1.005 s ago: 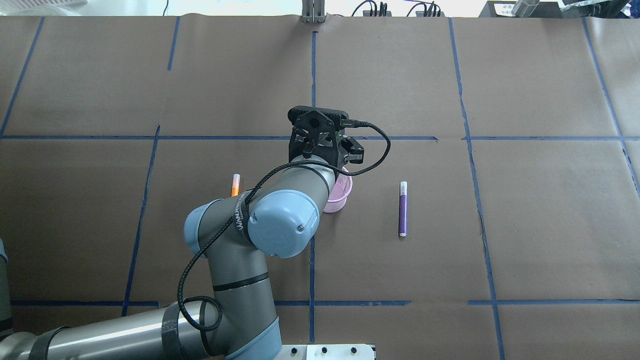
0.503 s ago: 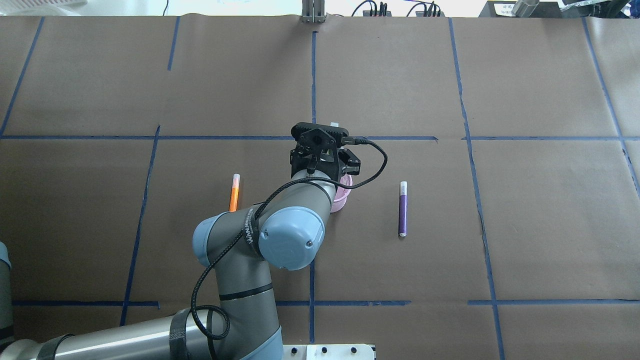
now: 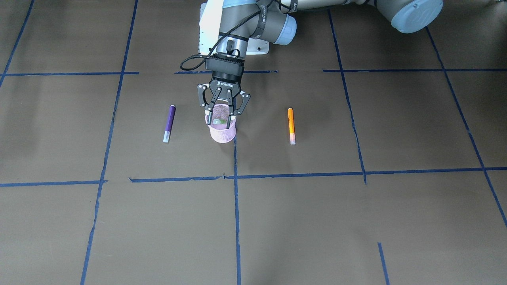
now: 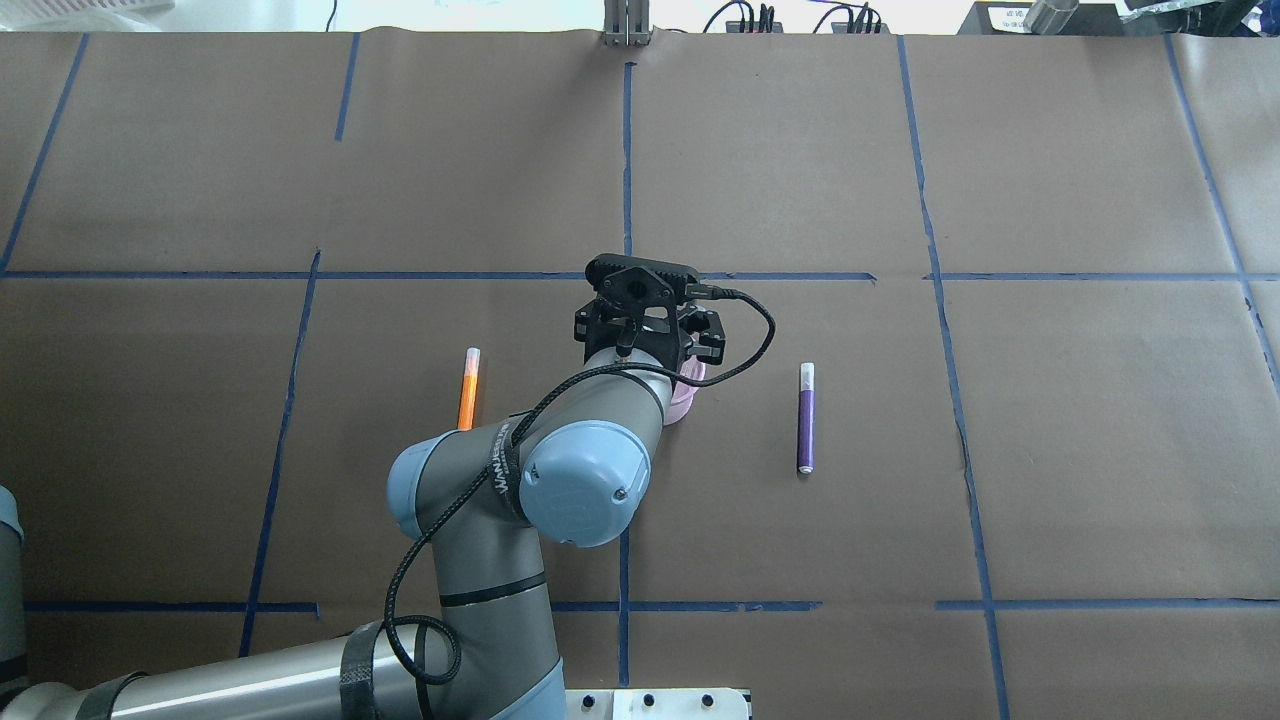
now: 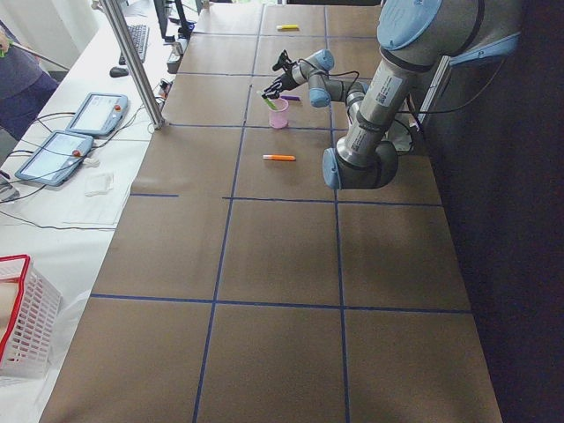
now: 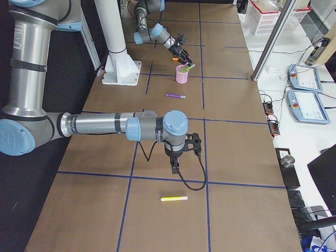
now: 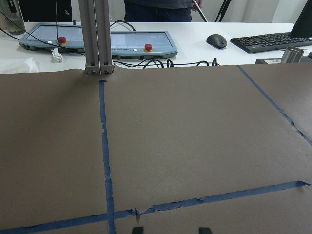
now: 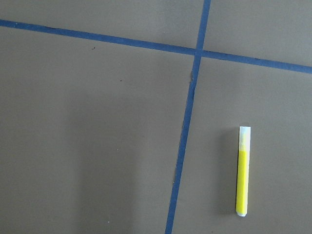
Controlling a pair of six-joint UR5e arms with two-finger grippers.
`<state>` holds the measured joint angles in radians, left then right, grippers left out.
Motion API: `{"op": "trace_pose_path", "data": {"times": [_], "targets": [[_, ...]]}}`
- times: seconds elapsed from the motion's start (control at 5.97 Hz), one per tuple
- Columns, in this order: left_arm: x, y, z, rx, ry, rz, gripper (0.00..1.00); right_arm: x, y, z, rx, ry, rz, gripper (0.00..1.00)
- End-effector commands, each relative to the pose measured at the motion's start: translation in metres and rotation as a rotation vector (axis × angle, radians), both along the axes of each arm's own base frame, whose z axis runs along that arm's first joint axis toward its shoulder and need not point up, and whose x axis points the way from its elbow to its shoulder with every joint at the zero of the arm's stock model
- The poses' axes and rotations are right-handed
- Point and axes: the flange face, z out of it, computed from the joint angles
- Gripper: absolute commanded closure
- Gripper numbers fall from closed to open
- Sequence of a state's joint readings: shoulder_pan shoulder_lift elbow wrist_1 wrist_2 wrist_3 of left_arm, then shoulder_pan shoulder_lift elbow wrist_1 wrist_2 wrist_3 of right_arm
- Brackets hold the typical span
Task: Collect pens into pen holder
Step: 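Lower the green marker into the cup and open the left gripper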
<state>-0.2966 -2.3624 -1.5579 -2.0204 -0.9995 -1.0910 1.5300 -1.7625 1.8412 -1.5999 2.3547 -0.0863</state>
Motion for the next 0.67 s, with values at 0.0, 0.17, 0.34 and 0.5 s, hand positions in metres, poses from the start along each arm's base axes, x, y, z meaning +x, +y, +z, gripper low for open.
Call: {"op": "trace_pose_path", "data": {"times": [0.0,0.17,0.34,0.5], "targets": [[-0.011,0.009,-0.016,-0.02,0.042,0.094,0.01,0.0,0.0,0.001,-0.003,0.0,0.0,0.0],[-0.023,0.007,-0.018,-0.056,0.035,0.163,0.01,0.0,0.0,0.001,0.0,-0.001,-0.003,0.0],[-0.044,-0.008,-0.008,-0.169,-0.081,0.236,0.01,0.001,0.004,0.004,-0.008,0.0,-0.002,0.0],[-0.076,-0.026,0.01,-0.289,-0.124,0.319,0.01,0.001,0.009,0.01,-0.017,0.003,-0.006,0.0]]}}
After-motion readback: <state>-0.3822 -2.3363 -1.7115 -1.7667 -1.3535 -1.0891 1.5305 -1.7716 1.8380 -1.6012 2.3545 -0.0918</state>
